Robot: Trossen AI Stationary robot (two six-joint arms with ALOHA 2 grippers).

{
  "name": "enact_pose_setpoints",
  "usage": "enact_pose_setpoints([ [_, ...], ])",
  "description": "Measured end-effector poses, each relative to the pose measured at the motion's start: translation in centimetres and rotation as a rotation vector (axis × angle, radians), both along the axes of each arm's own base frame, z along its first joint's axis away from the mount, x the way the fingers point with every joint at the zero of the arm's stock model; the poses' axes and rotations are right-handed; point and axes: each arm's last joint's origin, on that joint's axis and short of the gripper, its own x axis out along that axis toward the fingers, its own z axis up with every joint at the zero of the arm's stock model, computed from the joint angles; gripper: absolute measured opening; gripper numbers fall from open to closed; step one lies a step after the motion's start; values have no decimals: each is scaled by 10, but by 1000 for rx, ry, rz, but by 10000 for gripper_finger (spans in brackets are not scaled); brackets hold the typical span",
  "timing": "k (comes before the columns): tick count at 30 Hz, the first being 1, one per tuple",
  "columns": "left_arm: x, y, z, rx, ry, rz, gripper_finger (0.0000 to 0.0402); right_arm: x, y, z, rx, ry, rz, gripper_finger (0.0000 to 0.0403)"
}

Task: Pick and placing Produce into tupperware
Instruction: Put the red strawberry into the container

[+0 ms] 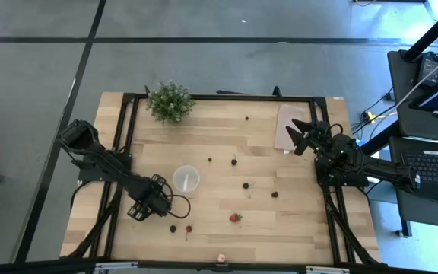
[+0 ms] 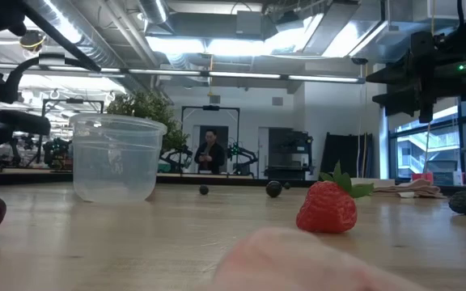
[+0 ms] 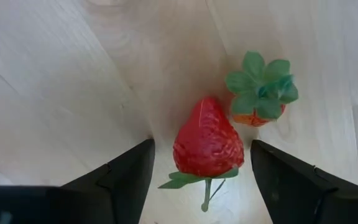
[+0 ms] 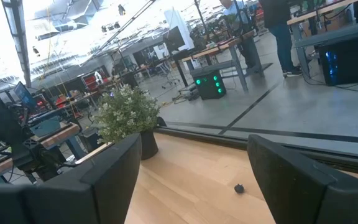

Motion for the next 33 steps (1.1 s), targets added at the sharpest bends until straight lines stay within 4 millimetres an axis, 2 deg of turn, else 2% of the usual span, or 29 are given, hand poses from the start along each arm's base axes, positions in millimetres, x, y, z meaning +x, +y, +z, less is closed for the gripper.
enact_pose_setpoints([
  [16, 1, 0, -1, 5, -14, 4, 180, 0, 0, 0, 0, 0, 0, 295],
  [25, 2, 0, -2, 6, -25, 38, 176, 0, 0, 0, 0, -1, 0, 295],
  [33, 3, 0, -2, 44, -57, 142, 162, 0, 0, 0, 0, -1, 0, 295],
])
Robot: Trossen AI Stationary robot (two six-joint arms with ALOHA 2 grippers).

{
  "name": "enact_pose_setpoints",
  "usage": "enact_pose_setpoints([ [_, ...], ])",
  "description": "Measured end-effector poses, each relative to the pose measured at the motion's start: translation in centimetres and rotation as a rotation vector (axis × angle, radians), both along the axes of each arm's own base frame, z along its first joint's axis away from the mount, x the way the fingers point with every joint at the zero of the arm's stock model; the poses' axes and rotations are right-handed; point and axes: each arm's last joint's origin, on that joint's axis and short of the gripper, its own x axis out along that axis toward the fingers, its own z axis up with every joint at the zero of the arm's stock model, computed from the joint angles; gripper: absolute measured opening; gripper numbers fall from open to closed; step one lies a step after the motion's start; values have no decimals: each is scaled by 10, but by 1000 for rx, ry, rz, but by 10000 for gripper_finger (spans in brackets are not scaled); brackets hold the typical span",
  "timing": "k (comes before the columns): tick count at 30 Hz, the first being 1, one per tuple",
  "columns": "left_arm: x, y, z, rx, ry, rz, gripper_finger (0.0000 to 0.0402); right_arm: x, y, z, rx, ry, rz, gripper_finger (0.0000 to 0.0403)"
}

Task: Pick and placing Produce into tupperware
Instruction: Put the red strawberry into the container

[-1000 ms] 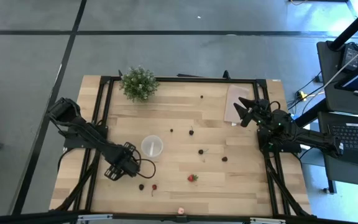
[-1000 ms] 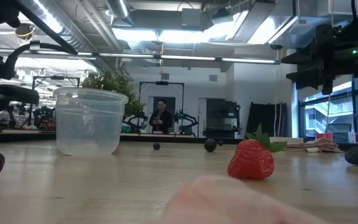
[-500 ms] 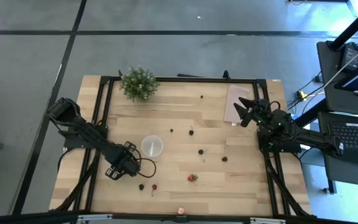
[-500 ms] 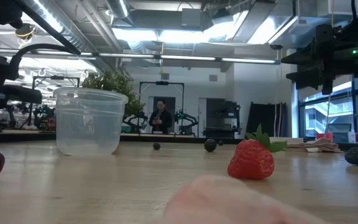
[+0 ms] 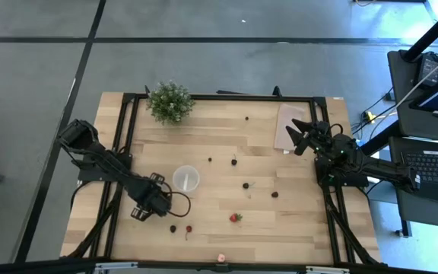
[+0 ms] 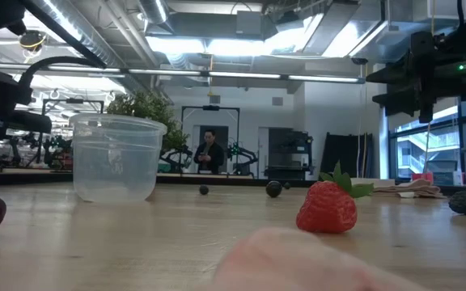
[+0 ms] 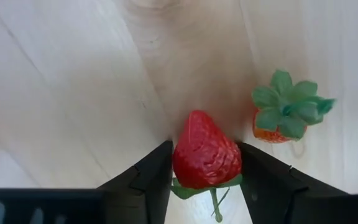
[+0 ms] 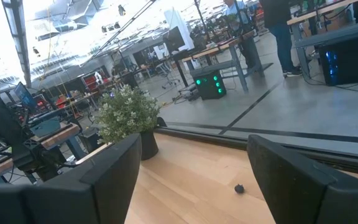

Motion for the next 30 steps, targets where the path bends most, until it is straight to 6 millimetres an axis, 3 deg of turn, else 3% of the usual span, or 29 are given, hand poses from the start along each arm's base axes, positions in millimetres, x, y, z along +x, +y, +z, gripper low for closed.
enact_pose_setpoints([
  [9, 0, 0, 0, 13, -14, 84, 135, 0, 0, 0, 0, -1, 1, 295],
  [17, -1, 2, 5, 20, -23, 158, 140, 0, 0, 0, 0, 0, 0, 295],
  [30, -4, 42, 60, 6, -321, 386, 141, 0, 0, 0, 38, -32, 5, 295],
])
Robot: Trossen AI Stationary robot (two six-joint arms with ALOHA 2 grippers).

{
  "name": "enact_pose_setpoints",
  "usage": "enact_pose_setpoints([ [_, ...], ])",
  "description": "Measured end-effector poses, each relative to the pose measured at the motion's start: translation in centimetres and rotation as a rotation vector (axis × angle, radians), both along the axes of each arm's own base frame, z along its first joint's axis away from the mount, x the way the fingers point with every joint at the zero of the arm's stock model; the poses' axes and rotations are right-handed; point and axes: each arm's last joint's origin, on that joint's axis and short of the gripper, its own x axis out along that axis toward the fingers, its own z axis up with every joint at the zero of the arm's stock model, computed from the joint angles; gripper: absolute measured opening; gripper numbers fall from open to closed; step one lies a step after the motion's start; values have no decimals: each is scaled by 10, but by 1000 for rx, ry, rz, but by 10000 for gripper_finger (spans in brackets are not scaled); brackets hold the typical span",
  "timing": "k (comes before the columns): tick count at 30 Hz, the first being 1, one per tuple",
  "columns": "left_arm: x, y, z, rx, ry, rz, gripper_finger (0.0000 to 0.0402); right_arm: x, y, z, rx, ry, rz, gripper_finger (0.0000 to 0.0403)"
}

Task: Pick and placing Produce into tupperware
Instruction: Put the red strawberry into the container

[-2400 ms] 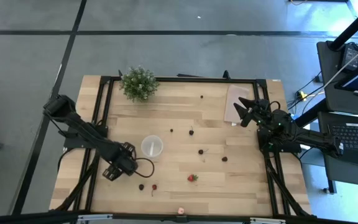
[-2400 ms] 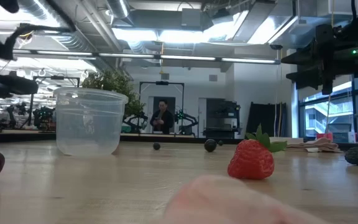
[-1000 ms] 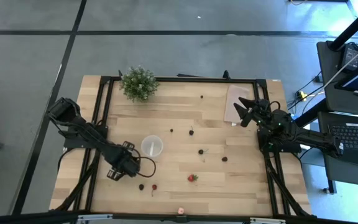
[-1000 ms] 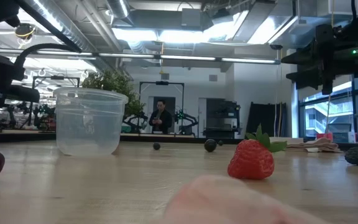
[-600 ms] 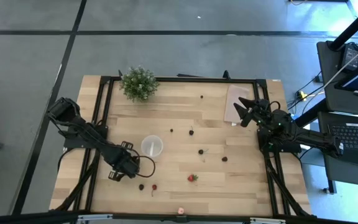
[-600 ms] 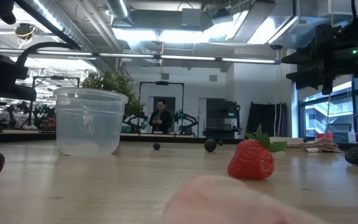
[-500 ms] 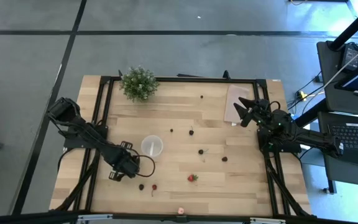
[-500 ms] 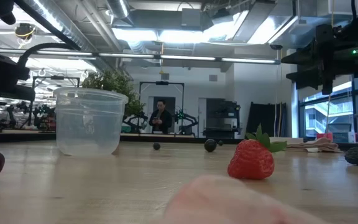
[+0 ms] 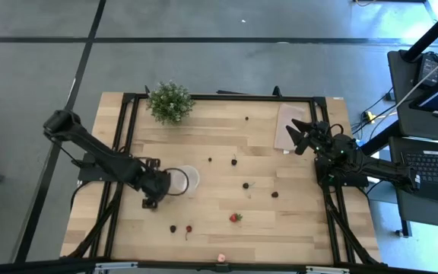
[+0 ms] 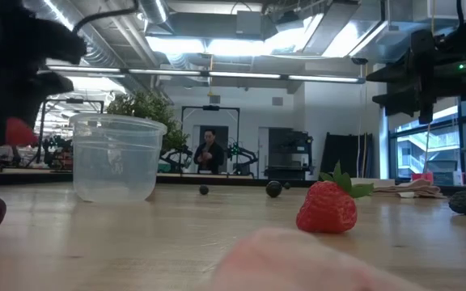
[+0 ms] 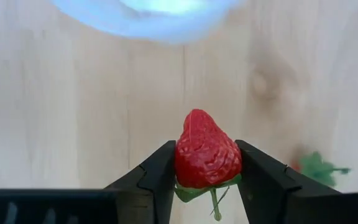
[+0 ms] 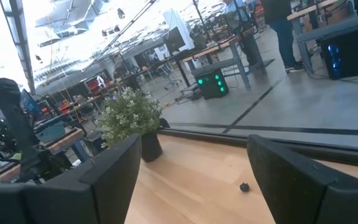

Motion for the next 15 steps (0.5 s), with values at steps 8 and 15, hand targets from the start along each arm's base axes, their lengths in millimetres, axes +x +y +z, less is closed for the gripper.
enact_pose_setpoints([
  [8, 2, 18, 20, -26, -151, 58, 128, 0, 0, 0, 4, -3, 0, 295],
  [15, 7, 20, 24, -51, -210, 80, 140, 0, 0, 0, 2, -1, 0, 295],
])
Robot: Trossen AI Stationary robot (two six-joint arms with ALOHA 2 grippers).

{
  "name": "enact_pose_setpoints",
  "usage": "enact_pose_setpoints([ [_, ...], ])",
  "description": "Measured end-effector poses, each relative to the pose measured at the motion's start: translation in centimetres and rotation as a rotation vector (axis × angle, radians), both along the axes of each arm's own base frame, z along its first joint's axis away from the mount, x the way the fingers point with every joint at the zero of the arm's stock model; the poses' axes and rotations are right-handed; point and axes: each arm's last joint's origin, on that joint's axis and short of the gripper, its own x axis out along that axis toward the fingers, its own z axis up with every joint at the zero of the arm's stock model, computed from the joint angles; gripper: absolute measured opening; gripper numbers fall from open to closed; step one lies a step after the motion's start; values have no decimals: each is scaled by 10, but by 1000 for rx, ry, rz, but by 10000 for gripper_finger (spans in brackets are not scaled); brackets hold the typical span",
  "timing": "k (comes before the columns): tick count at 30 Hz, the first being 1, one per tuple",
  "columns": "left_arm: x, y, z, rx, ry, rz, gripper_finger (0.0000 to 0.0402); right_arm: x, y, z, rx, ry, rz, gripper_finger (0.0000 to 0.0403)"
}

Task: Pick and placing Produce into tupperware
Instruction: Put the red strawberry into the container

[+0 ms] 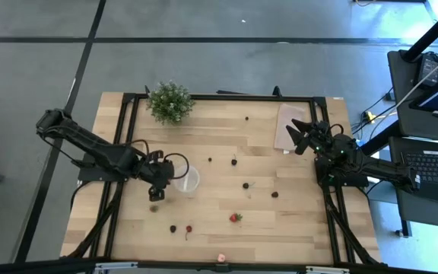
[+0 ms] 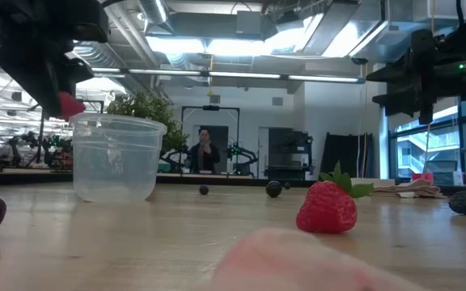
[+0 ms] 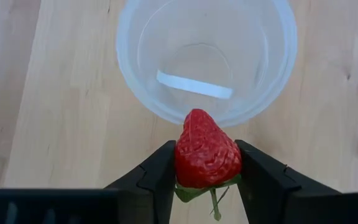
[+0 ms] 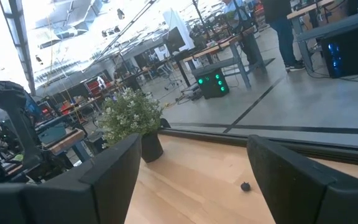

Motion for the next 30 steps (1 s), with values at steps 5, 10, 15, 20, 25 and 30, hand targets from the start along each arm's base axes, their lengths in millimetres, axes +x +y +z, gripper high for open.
enact_pose_setpoints([
  [5, 1, 0, 0, -6, -7, 0, 125, 0, 0, 0, -1, 1, 0, 295],
  [10, 6, -2, 12, -12, -56, -20, 135, 0, 0, 0, -2, 2, 0, 295],
  [15, 16, 0, 37, 27, -146, -40, 139, 0, 0, 0, -2, 2, 0, 295],
  [20, 29, 10, 46, 82, -155, -60, 125, 0, 0, 0, -3, 3, 0, 295],
  [25, 47, 21, 41, 67, -104, -78, 137, 0, 0, 0, -3, 3, 0, 295],
  [30, 60, 23, 22, -14, -14, -133, 137, 0, 0, 0, -3, 3, 0, 295],
])
